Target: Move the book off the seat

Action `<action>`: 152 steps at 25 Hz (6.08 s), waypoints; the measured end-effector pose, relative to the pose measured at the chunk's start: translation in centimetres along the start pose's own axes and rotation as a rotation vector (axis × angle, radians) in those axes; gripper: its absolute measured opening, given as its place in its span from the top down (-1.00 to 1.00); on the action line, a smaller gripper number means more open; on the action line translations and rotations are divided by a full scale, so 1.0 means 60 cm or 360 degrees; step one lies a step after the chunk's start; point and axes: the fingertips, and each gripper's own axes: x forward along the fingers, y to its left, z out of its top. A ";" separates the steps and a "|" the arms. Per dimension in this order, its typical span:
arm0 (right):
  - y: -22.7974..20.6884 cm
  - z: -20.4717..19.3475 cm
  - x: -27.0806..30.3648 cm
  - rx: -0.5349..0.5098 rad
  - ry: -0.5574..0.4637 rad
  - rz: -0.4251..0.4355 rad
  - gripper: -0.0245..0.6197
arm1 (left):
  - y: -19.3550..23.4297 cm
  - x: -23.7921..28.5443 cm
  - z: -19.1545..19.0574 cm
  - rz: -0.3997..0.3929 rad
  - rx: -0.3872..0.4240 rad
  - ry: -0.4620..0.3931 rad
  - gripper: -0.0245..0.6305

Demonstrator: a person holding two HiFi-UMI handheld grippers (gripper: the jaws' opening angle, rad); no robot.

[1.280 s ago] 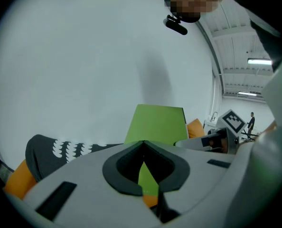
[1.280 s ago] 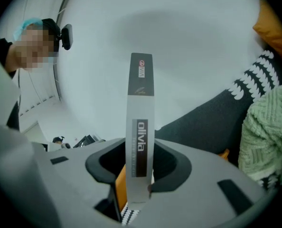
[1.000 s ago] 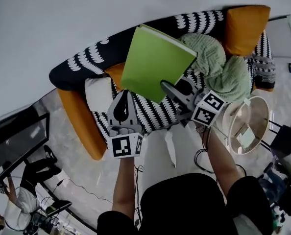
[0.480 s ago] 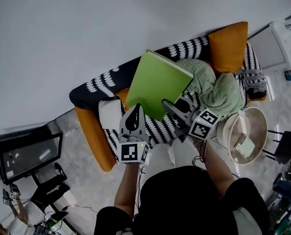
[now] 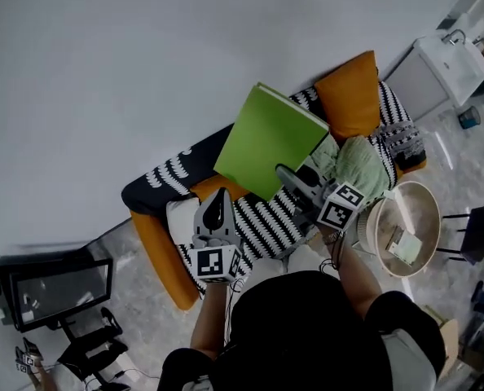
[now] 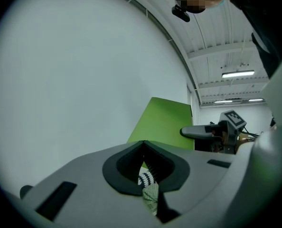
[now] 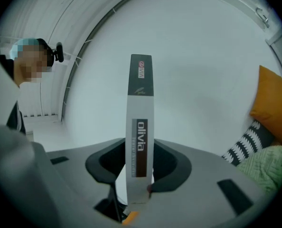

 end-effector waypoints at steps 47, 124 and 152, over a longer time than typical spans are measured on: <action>0.137 0.289 -0.993 -0.0399 -0.1166 -0.0796 0.47 | -0.905 -0.099 0.090 -0.1307 0.0209 -0.0192 0.90; -0.347 0.388 -1.714 0.0175 -0.1448 -0.1489 0.47 | -1.674 0.171 -0.191 -0.1799 0.0187 0.0192 0.89; -0.772 0.113 -1.766 0.0851 -0.1145 -0.1543 0.47 | -1.786 0.309 -0.516 -0.1624 0.0222 0.0495 0.90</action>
